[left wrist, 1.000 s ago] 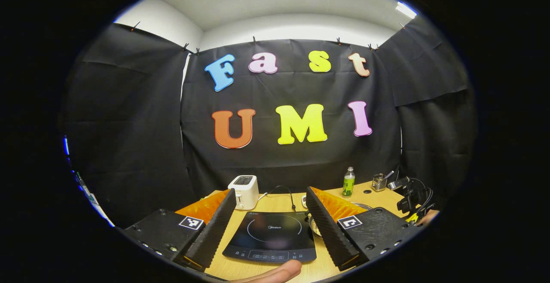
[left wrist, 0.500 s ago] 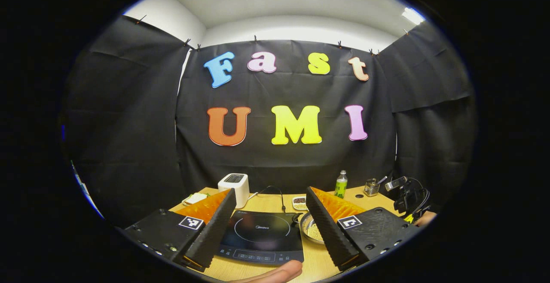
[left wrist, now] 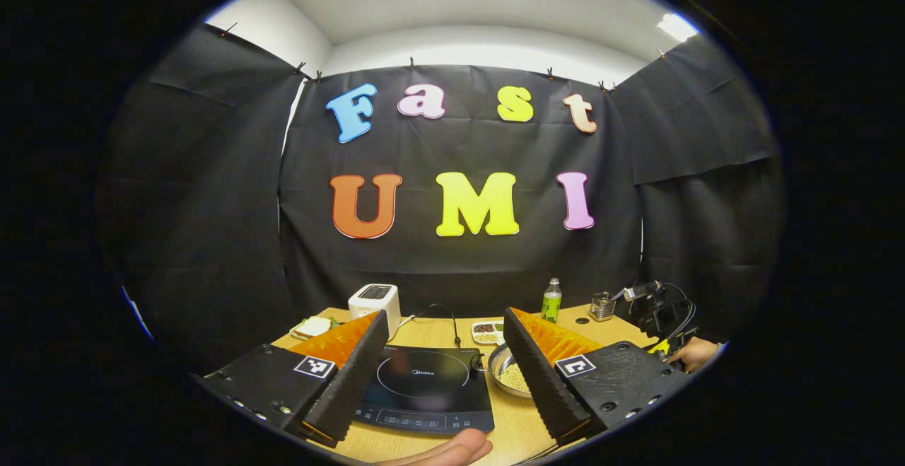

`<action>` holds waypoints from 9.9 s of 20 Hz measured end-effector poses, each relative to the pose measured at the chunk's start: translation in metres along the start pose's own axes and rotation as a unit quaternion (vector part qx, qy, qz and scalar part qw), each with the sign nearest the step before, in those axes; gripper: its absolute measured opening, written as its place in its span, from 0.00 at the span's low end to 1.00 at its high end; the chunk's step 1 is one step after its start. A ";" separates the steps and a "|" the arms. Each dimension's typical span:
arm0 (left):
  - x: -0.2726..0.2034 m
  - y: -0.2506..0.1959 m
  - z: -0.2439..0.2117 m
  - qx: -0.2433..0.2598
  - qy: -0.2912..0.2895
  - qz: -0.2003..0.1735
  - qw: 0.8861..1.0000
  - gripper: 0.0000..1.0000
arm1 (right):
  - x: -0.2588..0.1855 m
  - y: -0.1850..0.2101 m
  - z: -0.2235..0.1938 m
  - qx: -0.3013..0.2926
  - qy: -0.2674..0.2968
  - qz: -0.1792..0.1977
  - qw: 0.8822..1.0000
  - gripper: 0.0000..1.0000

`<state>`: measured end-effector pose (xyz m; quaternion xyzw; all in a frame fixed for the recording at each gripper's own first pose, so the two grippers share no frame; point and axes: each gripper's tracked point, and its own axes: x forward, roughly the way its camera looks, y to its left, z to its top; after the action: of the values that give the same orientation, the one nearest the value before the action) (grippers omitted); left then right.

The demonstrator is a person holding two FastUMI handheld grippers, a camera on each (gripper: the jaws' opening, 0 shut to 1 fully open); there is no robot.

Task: First push the handle of the pot to place it horizontally, then grasp the pot with both hands and set it on the induction cooktop.

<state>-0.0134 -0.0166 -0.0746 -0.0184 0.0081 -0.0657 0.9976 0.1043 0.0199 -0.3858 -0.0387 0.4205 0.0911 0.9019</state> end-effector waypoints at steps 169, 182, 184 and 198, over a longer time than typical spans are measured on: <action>0.142 0.186 -0.136 -0.131 0.122 0.051 0.982 0.95 | -0.060 0.171 0.114 0.062 -0.255 0.076 0.962 0.96; 0.061 0.116 -0.026 -0.060 0.035 0.020 0.997 0.95 | -0.218 0.075 0.106 0.079 -0.364 0.010 0.928 0.96; 0.046 0.094 0.002 -0.057 -0.002 0.002 0.998 0.95 | -0.242 0.062 0.103 0.081 -0.374 0.000 0.924 0.95; -0.049 -0.008 0.040 0.022 -0.035 -0.025 0.999 0.95 | -0.356 0.028 0.076 0.058 -0.432 -0.049 0.898 1.00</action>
<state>-0.0619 -0.0164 -0.0337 0.0013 -0.0290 -0.0904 0.9955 -0.0684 0.0117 -0.0644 0.0361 -0.0088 0.0297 0.9989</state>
